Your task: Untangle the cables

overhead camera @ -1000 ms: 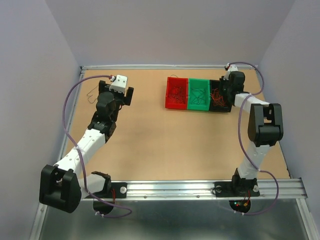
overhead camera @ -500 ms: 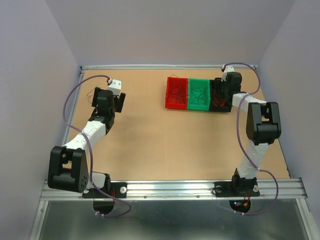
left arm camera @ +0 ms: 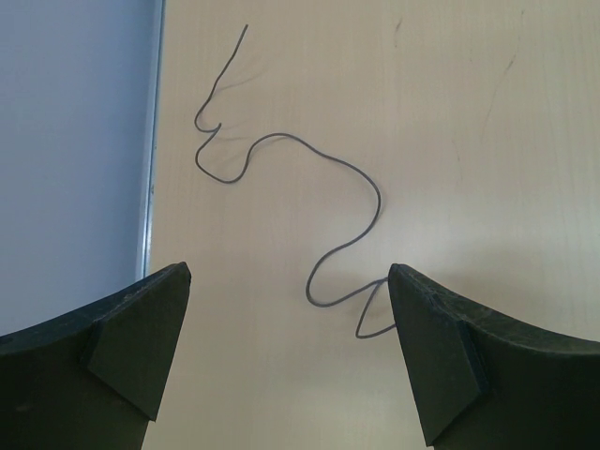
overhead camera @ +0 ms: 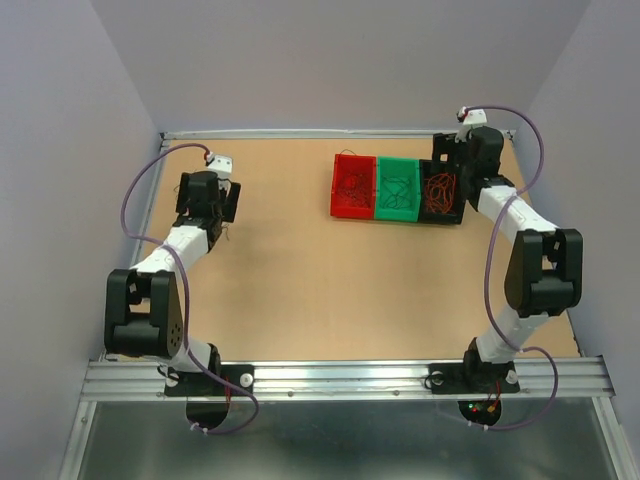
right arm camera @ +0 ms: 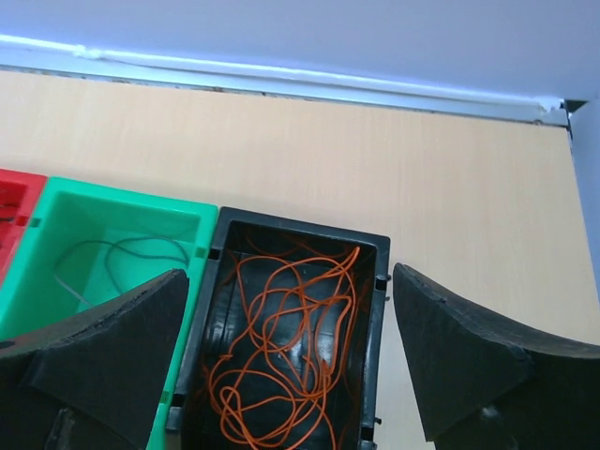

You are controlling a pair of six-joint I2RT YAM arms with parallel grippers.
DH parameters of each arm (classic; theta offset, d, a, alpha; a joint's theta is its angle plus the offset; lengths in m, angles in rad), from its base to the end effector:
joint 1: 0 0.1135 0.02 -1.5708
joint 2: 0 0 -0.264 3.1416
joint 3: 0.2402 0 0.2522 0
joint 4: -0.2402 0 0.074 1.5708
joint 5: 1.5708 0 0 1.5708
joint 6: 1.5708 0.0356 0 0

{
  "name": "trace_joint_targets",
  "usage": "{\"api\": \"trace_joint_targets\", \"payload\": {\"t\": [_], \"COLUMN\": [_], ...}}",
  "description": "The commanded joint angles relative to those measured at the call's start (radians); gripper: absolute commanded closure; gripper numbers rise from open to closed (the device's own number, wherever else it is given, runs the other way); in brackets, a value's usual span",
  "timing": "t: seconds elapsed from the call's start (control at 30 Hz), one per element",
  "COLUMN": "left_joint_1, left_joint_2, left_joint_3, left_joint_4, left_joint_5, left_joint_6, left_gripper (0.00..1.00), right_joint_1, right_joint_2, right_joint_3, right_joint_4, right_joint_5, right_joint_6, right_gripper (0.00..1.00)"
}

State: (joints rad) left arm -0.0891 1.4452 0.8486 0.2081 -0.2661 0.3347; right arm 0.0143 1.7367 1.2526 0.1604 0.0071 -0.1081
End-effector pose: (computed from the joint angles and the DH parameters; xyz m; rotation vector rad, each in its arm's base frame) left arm 0.3231 -0.0195 0.2464 0.2402 1.9538 0.4216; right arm 0.4122 0.0056 0.2781 -0.1111 1.8918 -0.0706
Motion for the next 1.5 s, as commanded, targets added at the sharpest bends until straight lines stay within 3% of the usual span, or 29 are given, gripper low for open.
{"api": "trace_joint_targets", "payload": {"t": [0.0,0.3,0.47,0.67,0.7,0.73,0.77,0.8,0.83,0.9,1.0,1.07,1.2,1.23,1.27,1.4,1.47], "left_joint_1": [0.031,0.042,0.042,0.042,0.042,0.042,0.040,0.034,0.020,-0.029,-0.237,-0.402,-0.514,-0.514,-0.512,-0.512,-0.502], "left_joint_2": [0.070,0.178,0.216,0.346,0.363,0.368,0.371,0.368,0.362,0.334,0.262,0.209,0.133,0.110,0.098,-0.011,-0.058], "left_joint_3": [0.061,0.136,0.157,0.233,0.240,0.250,0.254,0.257,0.260,0.239,0.179,0.152,0.133,0.132,0.123,0.075,0.041], "left_joint_4": [-0.038,-0.157,-0.205,-0.297,-0.308,-0.323,-0.334,-0.345,-0.357,-0.378,-0.401,-0.423,-0.424,-0.421,-0.409,-0.366,-0.316], "left_joint_5": [0.039,0.296,0.343,0.355,0.379,0.399,0.421,0.489,0.523,0.576,0.630,0.642,0.677,0.701,0.702,0.709,0.693], "left_joint_6": [-0.019,0.007,0.026,0.030,0.033,0.038,0.040,0.046,0.059,0.110,0.179,0.205,0.225,0.231,0.230,0.236,0.218], "left_gripper": [0.02,0.01,0.02,0.41,0.55,0.63,0.85,0.96,1.00,1.00,1.00,1.00,0.91,0.86,0.62,0.15,0.06], "right_joint_1": [0.001,0.001,0.000,0.001,0.001,0.001,0.000,0.001,0.001,0.007,0.032,0.056,0.136,0.151,0.180,0.233,0.245], "right_joint_2": [-0.074,-0.108,-0.103,-0.101,-0.101,-0.101,-0.103,-0.109,-0.114,-0.126,-0.147,-0.161,-0.158,-0.157,-0.143,-0.102,-0.088], "right_joint_3": [-0.047,-0.065,-0.064,-0.068,-0.068,-0.070,-0.071,-0.074,-0.079,-0.096,-0.111,-0.114,-0.113,-0.113,-0.113,-0.107,-0.099], "right_joint_4": [0.030,0.030,0.030,0.030,0.030,0.028,0.028,0.030,0.030,0.028,0.005,-0.008,-0.076,-0.106,-0.122,-0.193,-0.205], "right_joint_5": [-0.085,-0.150,-0.164,-0.180,-0.193,-0.203,-0.219,-0.267,-0.306,-0.381,-0.537,-0.555,-0.599,-0.619,-0.631,-0.708,-0.720], "right_joint_6": [0.018,0.035,0.039,0.045,0.045,0.047,0.047,0.045,0.041,0.015,-0.025,-0.059,-0.139,-0.162,-0.195,-0.245,-0.255], "right_gripper": [0.05,0.03,0.03,0.03,0.03,0.03,0.03,0.04,0.04,0.04,0.03,0.03,0.00,0.00,0.00,0.00,0.00]}}
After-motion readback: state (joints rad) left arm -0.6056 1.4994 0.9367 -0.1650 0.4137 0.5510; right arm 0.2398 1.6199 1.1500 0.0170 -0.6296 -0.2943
